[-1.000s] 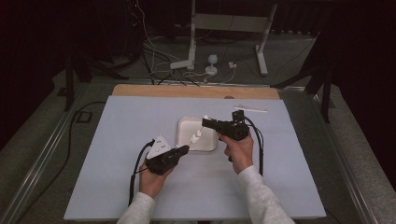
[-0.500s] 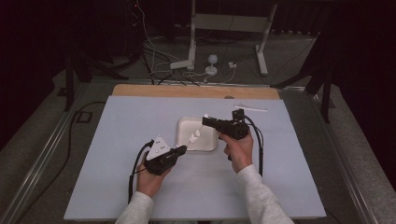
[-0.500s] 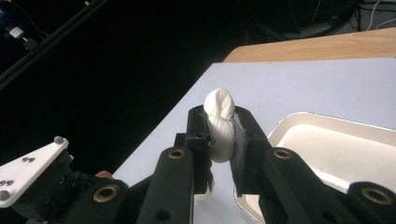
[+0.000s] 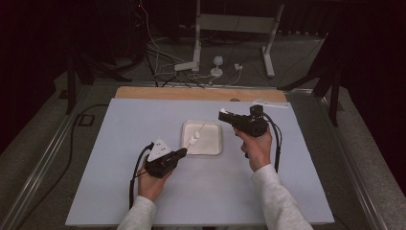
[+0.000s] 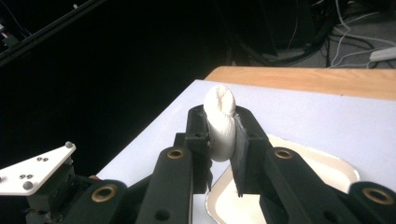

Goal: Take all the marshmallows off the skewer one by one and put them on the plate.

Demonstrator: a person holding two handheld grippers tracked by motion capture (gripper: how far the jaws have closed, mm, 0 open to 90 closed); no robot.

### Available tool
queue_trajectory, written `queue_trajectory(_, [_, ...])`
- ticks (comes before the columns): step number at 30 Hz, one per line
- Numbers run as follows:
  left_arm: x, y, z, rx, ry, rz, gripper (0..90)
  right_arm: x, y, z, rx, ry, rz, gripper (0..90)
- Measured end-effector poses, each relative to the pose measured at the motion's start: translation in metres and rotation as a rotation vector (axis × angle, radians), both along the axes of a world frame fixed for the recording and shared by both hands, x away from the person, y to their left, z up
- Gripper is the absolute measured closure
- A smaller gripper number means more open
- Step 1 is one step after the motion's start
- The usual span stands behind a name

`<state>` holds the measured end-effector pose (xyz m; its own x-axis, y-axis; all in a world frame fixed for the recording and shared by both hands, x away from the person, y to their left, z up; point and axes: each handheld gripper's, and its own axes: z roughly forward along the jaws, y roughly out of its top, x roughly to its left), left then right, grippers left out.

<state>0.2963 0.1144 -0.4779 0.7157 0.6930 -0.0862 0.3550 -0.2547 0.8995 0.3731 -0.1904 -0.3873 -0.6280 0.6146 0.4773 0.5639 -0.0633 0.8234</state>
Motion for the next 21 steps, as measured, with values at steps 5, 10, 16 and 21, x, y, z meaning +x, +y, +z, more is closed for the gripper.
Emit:
queue_trajectory(5, [0.001, 0.005, 0.002, -0.027, 0.011, 0.017, 90.0, 0.002, 0.008, -0.018, -0.033, 0.027, 0.014, 77.3])
queue_trajectory(10, [0.002, 0.006, 0.003, -0.044, 0.017, 0.026, 90.0, 0.005, 0.016, -0.033, -0.101, 0.045, 0.024, 76.3])
queue_trajectory(16, [0.003, 0.006, 0.002, -0.043, 0.03, 0.032, 90.0, 0.009, 0.03, -0.053, -0.215, 0.067, 0.027, 75.3])
queue_trajectory(21, [0.004, 0.005, 0.001, -0.042, 0.034, 0.035, 90.0, 0.016, 0.041, -0.069, -0.302, 0.094, 0.017, 74.5])
